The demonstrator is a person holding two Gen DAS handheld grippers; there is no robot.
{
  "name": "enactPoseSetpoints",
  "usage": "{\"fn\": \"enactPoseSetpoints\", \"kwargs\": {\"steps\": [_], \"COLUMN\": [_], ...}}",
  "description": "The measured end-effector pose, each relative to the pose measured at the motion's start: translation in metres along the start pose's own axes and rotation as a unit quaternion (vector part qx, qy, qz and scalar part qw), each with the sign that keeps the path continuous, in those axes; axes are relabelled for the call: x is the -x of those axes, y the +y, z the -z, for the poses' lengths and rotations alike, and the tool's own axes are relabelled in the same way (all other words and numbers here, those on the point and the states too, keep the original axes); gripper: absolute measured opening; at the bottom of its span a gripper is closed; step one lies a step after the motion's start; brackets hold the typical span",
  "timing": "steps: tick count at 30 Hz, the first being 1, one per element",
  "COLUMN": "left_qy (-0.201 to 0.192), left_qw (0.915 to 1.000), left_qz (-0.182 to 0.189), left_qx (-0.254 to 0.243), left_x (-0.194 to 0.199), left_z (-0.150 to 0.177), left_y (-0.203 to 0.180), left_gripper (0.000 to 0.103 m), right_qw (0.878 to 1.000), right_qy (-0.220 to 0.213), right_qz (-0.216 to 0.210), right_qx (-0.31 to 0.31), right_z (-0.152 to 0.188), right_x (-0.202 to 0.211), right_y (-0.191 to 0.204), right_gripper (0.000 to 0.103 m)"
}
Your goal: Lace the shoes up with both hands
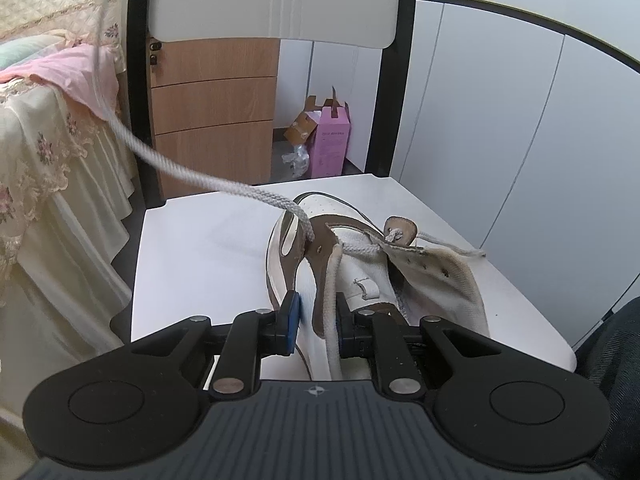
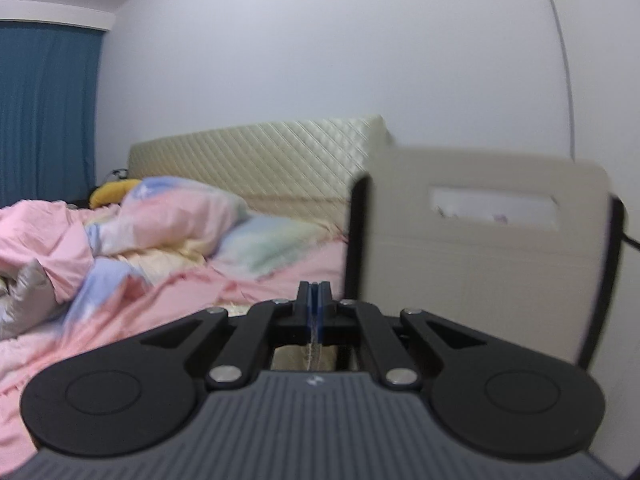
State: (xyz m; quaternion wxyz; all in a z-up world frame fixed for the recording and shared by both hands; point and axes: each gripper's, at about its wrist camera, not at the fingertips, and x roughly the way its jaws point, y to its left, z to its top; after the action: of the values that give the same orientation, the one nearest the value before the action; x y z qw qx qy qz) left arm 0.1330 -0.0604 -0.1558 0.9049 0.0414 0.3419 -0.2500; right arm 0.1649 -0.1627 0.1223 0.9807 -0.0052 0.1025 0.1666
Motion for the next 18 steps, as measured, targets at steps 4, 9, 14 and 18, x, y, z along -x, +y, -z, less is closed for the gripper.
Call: {"fn": "enactPoseSetpoints", "kwargs": {"steps": [4, 9, 14, 18], "left_qy": [-0.013, -0.079, -0.101, -0.113], "left_qw": [0.9999, 0.9967, 0.9945, 0.9932], "left_qz": [-0.004, -0.007, 0.010, 0.022], "left_qx": [0.008, 0.018, 0.022, 0.016], "left_x": [0.010, 0.039, 0.047, 0.044], "left_z": [-0.008, -0.023, -0.034, -0.042], "left_y": [-0.003, -0.013, -0.026, -0.042], "left_gripper": [0.025, 0.057, 0.057, 0.059], "right_qw": [0.999, 0.996, 0.990, 0.983], "right_qy": [0.015, 0.025, 0.073, 0.123], "right_qz": [0.032, 0.080, 0.093, 0.071], "right_qx": [-0.016, -0.036, -0.079, -0.115], "right_z": [0.026, 0.052, 0.100, 0.153], "right_x": [0.020, 0.048, 0.059, 0.055], "right_y": [-0.021, -0.051, -0.082, -0.092], "right_gripper": [0.003, 0.003, 0.003, 0.003]}}
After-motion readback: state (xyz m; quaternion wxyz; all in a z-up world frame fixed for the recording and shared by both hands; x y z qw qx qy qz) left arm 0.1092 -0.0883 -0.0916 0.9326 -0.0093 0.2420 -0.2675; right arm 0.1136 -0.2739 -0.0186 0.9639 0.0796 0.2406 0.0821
